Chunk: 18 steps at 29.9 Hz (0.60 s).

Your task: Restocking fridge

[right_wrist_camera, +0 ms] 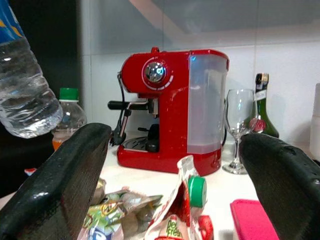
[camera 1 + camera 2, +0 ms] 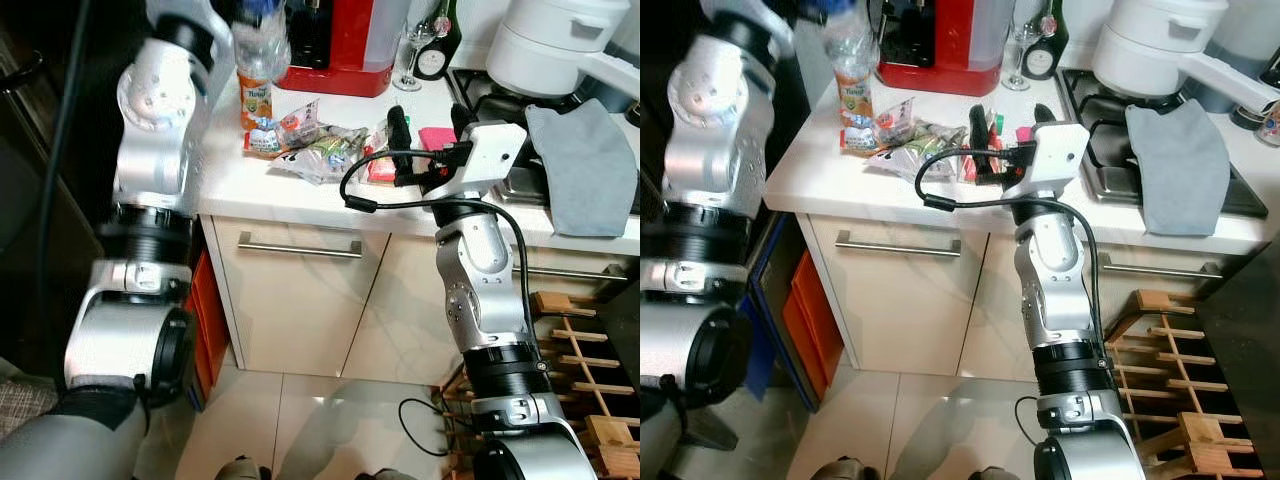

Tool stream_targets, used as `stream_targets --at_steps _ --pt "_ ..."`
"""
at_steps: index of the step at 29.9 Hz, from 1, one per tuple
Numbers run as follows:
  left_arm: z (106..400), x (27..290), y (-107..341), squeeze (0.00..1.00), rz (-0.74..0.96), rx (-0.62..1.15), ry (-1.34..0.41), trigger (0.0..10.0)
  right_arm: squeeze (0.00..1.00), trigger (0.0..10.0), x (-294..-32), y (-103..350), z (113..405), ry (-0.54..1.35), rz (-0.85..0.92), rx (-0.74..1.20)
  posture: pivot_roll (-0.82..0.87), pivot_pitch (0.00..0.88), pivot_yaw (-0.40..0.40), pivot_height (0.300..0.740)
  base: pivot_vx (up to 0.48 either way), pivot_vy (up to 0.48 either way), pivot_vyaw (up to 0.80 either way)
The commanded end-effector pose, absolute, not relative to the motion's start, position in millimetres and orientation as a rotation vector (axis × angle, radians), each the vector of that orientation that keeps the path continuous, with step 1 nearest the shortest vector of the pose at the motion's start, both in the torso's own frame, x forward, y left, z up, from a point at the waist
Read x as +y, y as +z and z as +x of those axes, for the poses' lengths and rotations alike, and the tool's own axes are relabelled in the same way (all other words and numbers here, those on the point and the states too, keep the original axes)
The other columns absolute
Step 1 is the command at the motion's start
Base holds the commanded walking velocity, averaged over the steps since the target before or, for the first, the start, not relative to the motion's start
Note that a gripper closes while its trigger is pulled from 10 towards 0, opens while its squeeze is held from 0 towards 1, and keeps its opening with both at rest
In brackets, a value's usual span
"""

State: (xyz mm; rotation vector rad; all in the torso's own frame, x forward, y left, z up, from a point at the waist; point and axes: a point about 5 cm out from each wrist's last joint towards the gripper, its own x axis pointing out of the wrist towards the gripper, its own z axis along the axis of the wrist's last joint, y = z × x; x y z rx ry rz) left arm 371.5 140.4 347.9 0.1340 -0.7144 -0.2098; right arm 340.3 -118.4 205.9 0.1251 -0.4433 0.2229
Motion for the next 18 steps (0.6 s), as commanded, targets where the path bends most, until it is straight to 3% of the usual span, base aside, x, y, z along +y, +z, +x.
stream_targets --at_steps 1,5,18 --pt "362.6 136.9 362.6 0.00 0.133 -0.784 -0.209 10.0 0.00 10.0 -121.5 208.2 341.2 0.208 0.115 -0.462 0.04 0.000 -0.036 0.740 0.000 0.000 0.00" --pt "363.5 139.5 356.8 0.00 0.100 -0.776 -0.159 10.0 0.00 10.0 -122.5 206.4 341.4 0.198 0.106 -0.463 0.04 0.000 -0.042 0.740 0.000 0.000 0.00" --pt "365.6 122.9 343.4 0.00 0.163 -0.734 -0.171 10.0 0.00 10.0 -148.8 193.0 345.4 0.016 0.132 -0.395 0.00 0.000 0.003 0.740 -0.332 0.000 0.00"
